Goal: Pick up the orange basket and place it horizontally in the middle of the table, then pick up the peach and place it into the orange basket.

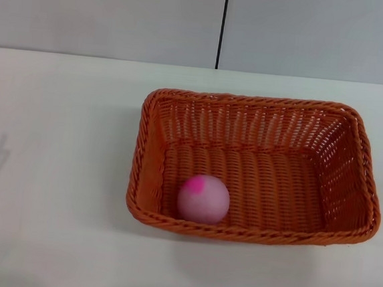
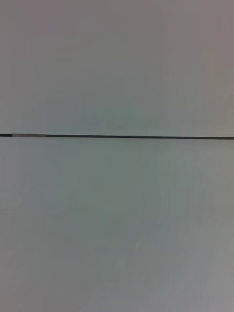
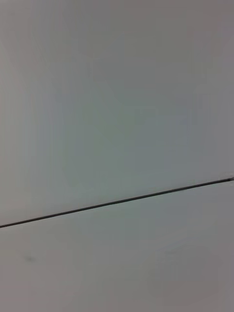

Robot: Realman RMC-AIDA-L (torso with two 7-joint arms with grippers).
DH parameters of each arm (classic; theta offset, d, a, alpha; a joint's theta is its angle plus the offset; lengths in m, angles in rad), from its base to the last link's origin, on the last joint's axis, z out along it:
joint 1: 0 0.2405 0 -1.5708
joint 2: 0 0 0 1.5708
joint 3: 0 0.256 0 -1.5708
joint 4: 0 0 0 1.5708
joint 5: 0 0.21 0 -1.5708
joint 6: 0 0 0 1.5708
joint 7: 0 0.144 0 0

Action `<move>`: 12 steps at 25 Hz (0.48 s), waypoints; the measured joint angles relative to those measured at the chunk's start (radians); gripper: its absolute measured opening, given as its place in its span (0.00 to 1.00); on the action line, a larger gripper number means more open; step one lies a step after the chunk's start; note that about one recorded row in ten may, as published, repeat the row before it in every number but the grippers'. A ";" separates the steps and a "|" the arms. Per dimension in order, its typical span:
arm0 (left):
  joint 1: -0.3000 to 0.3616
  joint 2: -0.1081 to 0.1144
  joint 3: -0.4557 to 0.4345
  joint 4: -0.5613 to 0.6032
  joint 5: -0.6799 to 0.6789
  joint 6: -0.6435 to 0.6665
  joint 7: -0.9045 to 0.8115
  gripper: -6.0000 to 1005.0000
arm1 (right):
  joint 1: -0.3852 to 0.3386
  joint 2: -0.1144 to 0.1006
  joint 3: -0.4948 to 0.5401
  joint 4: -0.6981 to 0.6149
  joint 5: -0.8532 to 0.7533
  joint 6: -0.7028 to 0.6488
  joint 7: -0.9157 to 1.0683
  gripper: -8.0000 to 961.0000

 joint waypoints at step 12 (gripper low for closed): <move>0.000 -0.002 -0.013 -0.009 -0.001 0.002 0.000 0.82 | 0.051 0.002 -0.007 0.073 -0.008 -0.015 -0.215 0.81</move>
